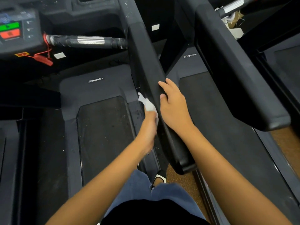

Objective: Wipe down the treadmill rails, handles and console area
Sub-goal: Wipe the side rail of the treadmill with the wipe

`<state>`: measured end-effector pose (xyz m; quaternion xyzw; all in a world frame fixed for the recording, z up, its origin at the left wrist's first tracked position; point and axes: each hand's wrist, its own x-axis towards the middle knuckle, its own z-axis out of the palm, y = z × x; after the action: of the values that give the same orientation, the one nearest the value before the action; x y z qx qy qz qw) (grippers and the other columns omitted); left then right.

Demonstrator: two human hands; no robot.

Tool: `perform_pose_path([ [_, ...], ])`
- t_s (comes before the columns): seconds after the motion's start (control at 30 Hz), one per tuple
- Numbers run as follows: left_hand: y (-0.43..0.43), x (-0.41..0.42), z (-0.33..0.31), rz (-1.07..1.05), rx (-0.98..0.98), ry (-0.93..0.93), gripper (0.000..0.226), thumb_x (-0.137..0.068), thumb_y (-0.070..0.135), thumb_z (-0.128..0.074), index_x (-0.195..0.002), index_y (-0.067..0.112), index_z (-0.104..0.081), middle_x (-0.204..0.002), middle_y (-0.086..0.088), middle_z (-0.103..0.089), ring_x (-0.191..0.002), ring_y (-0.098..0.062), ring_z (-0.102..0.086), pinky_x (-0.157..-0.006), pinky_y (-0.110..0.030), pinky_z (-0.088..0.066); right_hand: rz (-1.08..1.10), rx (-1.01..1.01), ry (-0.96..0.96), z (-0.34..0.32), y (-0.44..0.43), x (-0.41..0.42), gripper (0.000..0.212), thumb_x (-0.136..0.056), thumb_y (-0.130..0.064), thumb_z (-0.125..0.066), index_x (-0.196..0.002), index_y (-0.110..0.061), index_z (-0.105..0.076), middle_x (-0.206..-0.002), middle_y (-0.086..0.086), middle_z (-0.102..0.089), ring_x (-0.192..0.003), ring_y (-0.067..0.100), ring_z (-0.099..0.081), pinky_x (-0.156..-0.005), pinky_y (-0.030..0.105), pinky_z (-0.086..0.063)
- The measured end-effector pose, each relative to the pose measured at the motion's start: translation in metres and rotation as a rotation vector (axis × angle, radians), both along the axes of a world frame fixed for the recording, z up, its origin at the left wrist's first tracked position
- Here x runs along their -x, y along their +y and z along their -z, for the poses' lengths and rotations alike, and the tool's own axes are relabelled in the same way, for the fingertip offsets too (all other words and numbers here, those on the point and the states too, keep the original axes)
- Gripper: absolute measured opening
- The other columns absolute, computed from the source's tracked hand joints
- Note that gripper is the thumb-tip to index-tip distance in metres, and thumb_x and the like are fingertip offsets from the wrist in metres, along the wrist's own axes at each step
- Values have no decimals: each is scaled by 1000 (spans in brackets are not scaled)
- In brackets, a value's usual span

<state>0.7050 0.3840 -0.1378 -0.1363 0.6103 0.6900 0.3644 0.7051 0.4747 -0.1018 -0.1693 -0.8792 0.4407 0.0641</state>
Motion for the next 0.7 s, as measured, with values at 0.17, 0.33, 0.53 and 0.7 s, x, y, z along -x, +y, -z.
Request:
perform_pose_path([
  [0.17, -1, -34, 10, 49, -3, 125, 49, -106, 37, -24, -128, 2, -50, -89, 2, -63, -69, 10, -62, -59, -4, -44, -60, -192, -54, -1, -6, -2, 48, -102, -11, -37, -150, -16, -32, -161, 4, -16, -148, 19, -13, -115, 29, -21],
  [0.33, 12, 45, -18, -66, -43, 264, 55, -97, 62, -15, -93, 31, -61, -81, 19, -70, -77, 6, -65, -77, -20, -53, -74, -334, -62, 0, -8, -3, 51, -102, -14, -36, -152, -16, -26, -161, 9, -15, -148, 24, -13, -116, 36, -25],
  [0.53, 9, 14, 6, -72, 18, 214, 42, -103, 39, -29, -77, 16, -53, -65, 8, -58, -62, -4, -56, -59, -22, -48, -88, -492, -88, 7, -11, 1, 57, -100, -12, -39, -153, -15, -19, -160, 13, -12, -147, 28, -15, -112, 38, -33],
  [0.7, 0, -39, 10, -35, -77, 266, 35, -104, 44, -24, -119, 33, -53, -102, 24, -65, -93, 16, -60, -72, -5, -46, -109, -480, -77, 8, -8, 0, 57, -100, -10, -39, -153, -16, -19, -161, 13, -11, -148, 28, -12, -114, 37, -30],
])
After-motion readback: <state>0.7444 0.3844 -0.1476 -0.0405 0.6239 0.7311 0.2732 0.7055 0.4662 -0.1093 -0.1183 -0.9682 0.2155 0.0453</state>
